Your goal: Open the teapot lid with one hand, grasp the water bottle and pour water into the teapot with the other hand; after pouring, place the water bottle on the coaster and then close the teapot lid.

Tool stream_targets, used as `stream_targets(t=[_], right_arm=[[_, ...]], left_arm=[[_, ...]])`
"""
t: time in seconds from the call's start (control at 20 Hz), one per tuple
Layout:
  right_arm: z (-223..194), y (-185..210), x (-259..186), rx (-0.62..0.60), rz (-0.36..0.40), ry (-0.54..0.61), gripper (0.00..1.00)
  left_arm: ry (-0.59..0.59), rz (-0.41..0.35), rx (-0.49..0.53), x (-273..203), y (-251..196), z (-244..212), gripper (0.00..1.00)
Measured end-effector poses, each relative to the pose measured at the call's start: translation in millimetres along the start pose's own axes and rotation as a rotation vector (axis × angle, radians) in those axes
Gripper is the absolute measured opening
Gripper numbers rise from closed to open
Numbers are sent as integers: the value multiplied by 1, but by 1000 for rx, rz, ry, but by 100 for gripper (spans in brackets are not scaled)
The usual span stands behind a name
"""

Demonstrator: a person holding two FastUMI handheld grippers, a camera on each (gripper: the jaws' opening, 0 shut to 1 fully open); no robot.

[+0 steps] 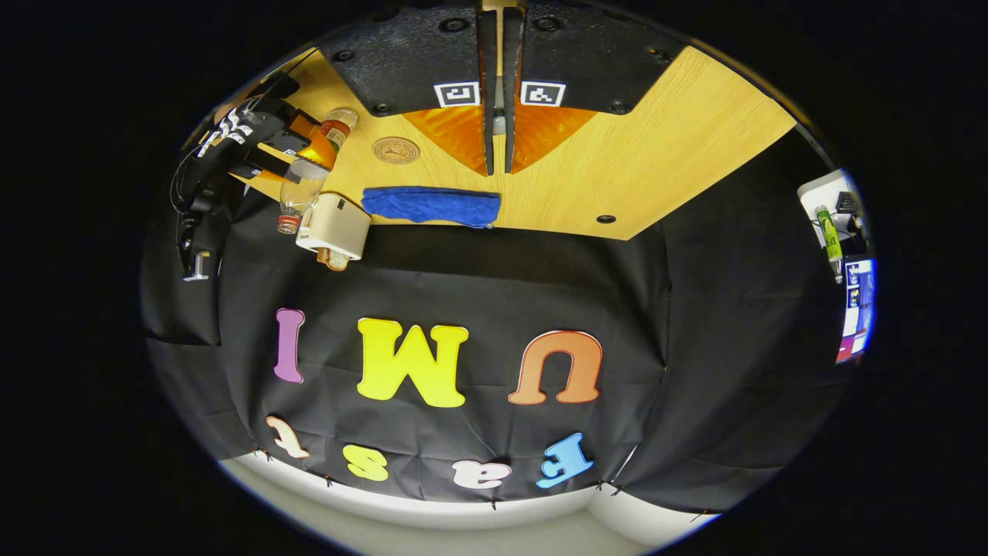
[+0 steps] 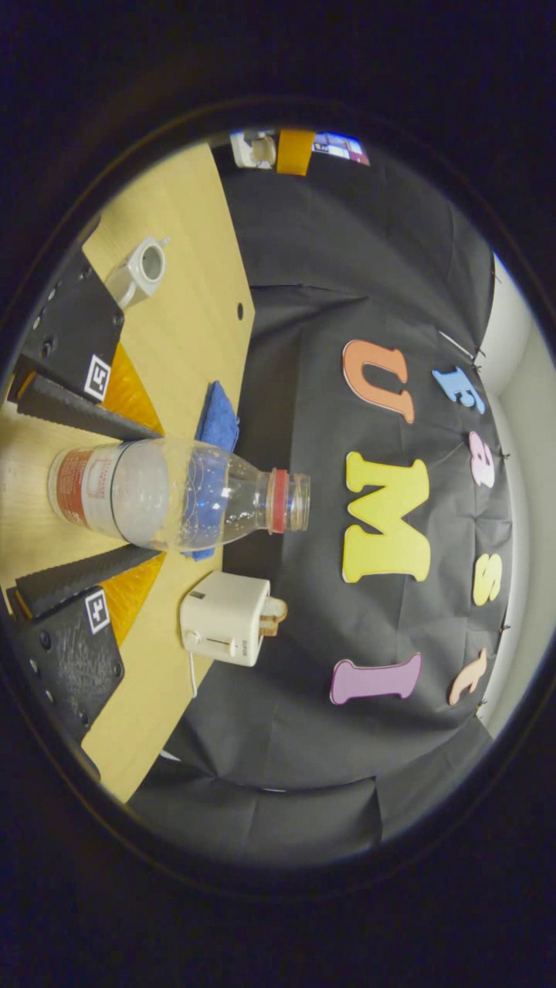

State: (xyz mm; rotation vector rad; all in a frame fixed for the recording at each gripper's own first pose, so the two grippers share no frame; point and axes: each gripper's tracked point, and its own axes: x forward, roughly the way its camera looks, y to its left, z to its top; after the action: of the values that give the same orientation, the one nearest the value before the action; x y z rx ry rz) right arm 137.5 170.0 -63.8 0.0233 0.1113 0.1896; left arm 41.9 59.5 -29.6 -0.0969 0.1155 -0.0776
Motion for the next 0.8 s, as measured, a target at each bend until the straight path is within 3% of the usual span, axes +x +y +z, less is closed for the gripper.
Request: stream_targets(t=[0.3,0.45,0.65,0.8], right_arm=[[24,2,-10,-249,-82,-16,73],[32,9,-9,-465,-143,-29,73],[30,24,-9,-595,-159,-18,74],[22,37,-6,-773,-180,-21,73]], left_arm=[[-17,17,5,-13,25,10,5],[-40,9,31,-19,34,17,5],[-46,-3,14,-22,37,19,5],[-49,14,6,-21,47,20,5]])
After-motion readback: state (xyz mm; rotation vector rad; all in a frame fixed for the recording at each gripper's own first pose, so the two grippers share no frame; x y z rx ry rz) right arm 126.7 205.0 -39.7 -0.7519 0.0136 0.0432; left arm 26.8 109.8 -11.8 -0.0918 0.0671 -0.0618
